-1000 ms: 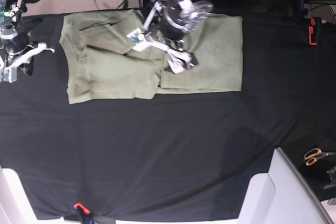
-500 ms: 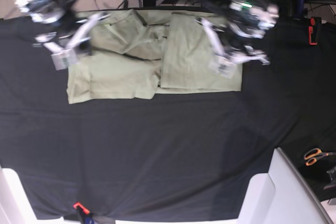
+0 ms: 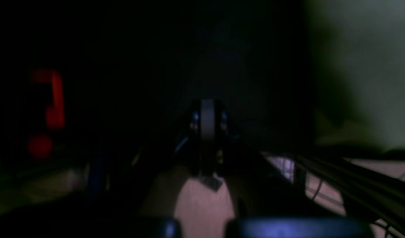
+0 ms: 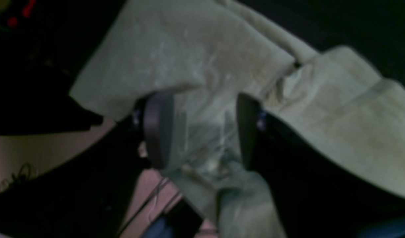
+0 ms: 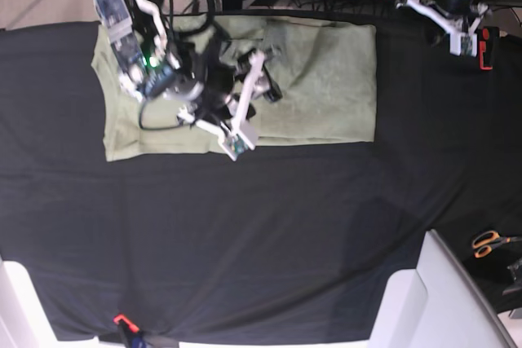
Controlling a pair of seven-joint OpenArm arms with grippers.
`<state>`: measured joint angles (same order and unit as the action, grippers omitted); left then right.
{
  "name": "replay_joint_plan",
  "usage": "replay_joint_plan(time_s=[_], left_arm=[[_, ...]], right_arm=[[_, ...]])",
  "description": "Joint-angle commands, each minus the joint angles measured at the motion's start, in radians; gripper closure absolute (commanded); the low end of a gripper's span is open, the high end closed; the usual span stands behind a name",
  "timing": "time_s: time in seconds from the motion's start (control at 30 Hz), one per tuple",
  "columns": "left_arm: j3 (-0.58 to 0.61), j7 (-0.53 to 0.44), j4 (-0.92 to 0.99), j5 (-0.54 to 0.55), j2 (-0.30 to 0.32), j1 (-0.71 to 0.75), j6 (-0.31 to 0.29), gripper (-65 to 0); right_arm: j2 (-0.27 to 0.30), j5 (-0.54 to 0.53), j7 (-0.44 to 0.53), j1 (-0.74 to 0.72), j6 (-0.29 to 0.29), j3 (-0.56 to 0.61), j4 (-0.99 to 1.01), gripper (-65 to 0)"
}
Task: Fold the T-shirt properly
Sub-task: 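Move the right gripper onto the folded stack and press it down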
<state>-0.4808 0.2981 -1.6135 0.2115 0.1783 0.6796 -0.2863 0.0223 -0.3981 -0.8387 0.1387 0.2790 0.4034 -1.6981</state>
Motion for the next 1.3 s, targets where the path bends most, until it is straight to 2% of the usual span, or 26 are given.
replay_joint_plan(time_s=[0.0,0.1,0.17,0.3,0.47,0.7,0.87,1.1,1.27], left_arm=[[-0.016,-0.041,0.005,0.009,0.008,0.001,-0.001,0.0],[-0.037,-0.055,0.037,0.01,0.008,0.001,-0.012,0.0],[-0.057,-0.055,0.035,0.01,0.002,0.001,-0.077,0.0],[-0.138,-0.055,0.034,0.01,-0.055,-0.01,-0.187,0.0],[-0.206,-0.052,0.04,0.01,-0.079,-0.034,-0.247,0.0],[-0.207,-0.05,0.035,0.01,-0.079,-0.037,-0.247,0.0],[-0.203,-0.05,0.043,0.01,-0.081,-0.037,-0.247,0.0],[-0.203,-0.05,0.045,0.009,-0.078,-0.037,-0.247,0.0],[-0.206,-0.05,0.046,0.003,-0.078,-0.037,-0.248,0.0]], right_arm=[[0.0,-0.048,0.02,-0.038,-0.001,-0.001,0.026,-35.1],[0.0,-0.163,0.037,-0.127,-0.001,-0.001,0.166,-39.9],[0.0,-0.2,0.083,-0.176,-0.002,-0.001,0.247,-39.9],[0.0,-0.206,0.123,-0.25,-0.002,-0.001,0.366,-39.9],[0.0,-0.204,0.128,-0.296,-0.002,-0.001,0.464,-39.8],[-0.002,-0.203,0.175,-0.297,-0.002,-0.001,0.544,-39.8],[-0.002,-0.203,0.175,-0.297,-0.002,0.001,0.557,-39.6],[-0.031,-0.2,0.17,-0.297,-0.002,0.002,0.559,-27.2],[-0.048,-0.2,0.169,-0.297,-0.002,0.002,0.559,-26.6]])
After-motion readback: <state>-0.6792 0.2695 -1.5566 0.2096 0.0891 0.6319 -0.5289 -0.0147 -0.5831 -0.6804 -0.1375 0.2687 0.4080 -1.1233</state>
